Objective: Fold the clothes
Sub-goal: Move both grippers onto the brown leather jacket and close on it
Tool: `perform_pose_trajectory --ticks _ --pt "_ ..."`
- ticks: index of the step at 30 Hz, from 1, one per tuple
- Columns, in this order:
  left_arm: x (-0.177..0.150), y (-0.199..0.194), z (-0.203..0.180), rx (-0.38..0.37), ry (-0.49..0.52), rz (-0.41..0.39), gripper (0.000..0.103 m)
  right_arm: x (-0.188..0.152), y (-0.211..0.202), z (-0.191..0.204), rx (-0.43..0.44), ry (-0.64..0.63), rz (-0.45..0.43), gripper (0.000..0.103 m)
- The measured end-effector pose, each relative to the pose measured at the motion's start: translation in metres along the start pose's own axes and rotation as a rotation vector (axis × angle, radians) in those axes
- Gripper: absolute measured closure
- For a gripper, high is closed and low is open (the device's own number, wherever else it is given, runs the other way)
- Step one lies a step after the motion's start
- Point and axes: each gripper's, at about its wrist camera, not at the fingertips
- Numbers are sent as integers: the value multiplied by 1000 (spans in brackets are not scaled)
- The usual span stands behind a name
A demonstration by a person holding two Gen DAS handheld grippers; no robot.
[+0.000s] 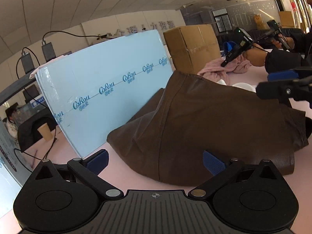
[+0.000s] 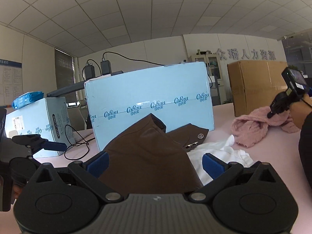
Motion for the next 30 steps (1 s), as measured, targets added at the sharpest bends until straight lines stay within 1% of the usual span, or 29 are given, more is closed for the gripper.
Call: perform_pose_trajectory --ticks 3,4,5,7,8,10,13,15,17,18,21,23,25,27,30 --pt "3 10 4 -109 -14 -27 0 -8 7 -15 9 -4 19 0" --pt "1 15 3 -154 14 -33 0 -10 9 -19 12 -5 25 0" --pt "0 22 2 -176 30 -32 0 -13 12 -21 18 2 39 0" --pt "-1 36 3 -202 22 -24 0 -16 24 -24 52 36 98 0" --pt "0 41 5 -218 5 -22 0 -18 29 -25 77 54 124 0" --pt "0 53 12 -279 -52 -13 0 -22 35 -28 123 90 160 0" --pt "1 66 18 -327 -96 18 0 -27 38 -25 134 110 141 0" --pt "-1 70 17 -344 -110 28 0 -29 36 -24 141 121 110 0" --pt "-1 77 21 -350 -127 35 0 -29 35 -26 165 162 101 2" --pt "-2 80 22 -349 -152 36 0 -29 36 -28 177 185 105 3" --pt "-7 86 23 -354 -228 31 0 -30 46 -31 203 221 165 4" --pt "-14 88 26 -351 -277 0 0 -31 51 -30 177 238 200 3" --pt "-19 87 29 -357 -315 -3 0 -32 54 -31 176 272 219 0" --pt "-21 85 31 -369 -339 -6 0 -35 56 -33 169 314 213 0" --pt "-23 82 33 -379 -349 -18 0 -39 57 -32 155 325 197 0"
Point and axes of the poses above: each gripper's, at about its wrist camera, not at the fingertips, and y roughly the way its jaws point, z to its left, x to its top, and after that the axes turned 13 degrees about -x, right-handed
